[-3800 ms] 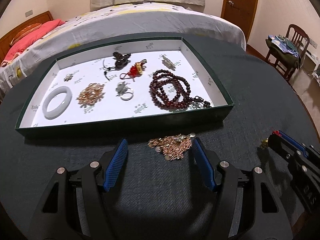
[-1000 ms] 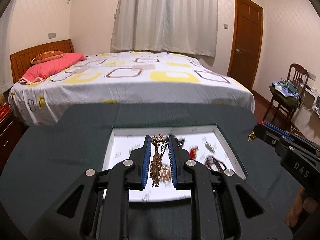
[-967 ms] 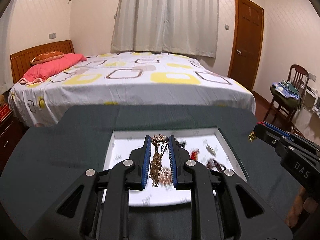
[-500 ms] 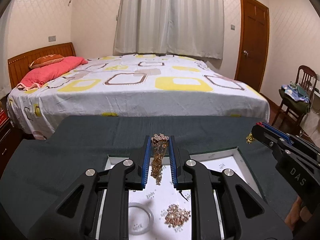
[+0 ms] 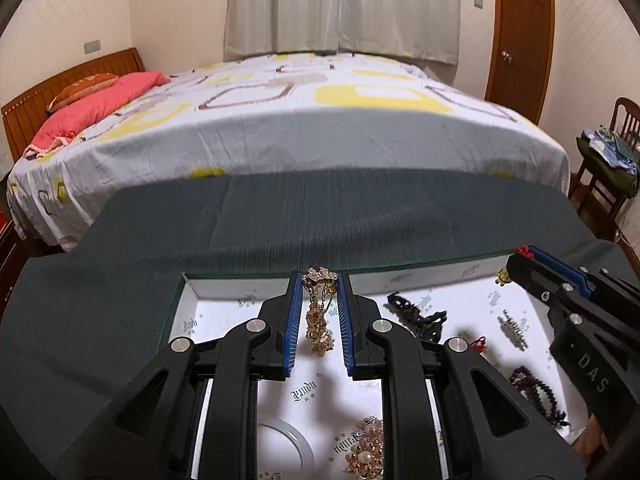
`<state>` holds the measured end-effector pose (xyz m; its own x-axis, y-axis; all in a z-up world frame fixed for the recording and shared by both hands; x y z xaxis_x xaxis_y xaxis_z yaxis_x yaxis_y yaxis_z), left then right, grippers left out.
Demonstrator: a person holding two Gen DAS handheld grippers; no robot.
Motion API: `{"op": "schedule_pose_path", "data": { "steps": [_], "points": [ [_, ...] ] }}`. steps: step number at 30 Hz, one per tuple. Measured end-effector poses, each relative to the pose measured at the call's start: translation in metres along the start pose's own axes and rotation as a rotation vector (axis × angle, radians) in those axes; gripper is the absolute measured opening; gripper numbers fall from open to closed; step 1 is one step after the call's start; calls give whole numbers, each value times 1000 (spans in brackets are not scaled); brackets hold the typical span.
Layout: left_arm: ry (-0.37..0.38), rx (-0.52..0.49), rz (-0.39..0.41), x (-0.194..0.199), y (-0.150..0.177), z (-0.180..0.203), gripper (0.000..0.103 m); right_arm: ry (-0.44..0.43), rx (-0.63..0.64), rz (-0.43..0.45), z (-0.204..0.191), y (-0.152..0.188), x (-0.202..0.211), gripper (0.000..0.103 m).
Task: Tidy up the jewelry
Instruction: 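Carry gold chain and red beads into the white box and open both grippers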
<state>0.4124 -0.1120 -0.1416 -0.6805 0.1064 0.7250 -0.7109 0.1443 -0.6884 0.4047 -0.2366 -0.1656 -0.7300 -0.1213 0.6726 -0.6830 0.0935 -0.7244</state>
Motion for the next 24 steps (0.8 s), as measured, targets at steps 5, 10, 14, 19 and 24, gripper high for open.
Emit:
{"op": "schedule_pose_path", "data": {
  "steps": [5,10,14,19,24],
  "points": [
    [-9,-5,-39,-12,5,-3,18,6,2,-57,0,6,-14,12],
    [4,10,-81,-23,8,-6,18,5,-7,-104,0,12,-25,12],
    [10,9,-105,-29,10,-6,18,3,-10,-135,-1,14,-30,12],
    [13,1,-115,-31,10,-5,18,12,-6,-146,-1,15,-31,12],
    [24,-3,-129,-33,11,-5,18,17,-14,-151,1,15,-31,12]
  ]
}}
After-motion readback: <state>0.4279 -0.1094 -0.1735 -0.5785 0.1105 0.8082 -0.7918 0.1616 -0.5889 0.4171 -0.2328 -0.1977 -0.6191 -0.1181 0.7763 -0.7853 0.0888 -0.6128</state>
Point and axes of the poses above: each gripper's, at about its wrist camera, not at the fingertips, and x roughly against the way its jaws point, z to its right, y to its underside, the point moved 4 cm from there along -x, roughly the way its jaws point, and after that the axes turned 4 degrees about -z, right-handed, at the moved point
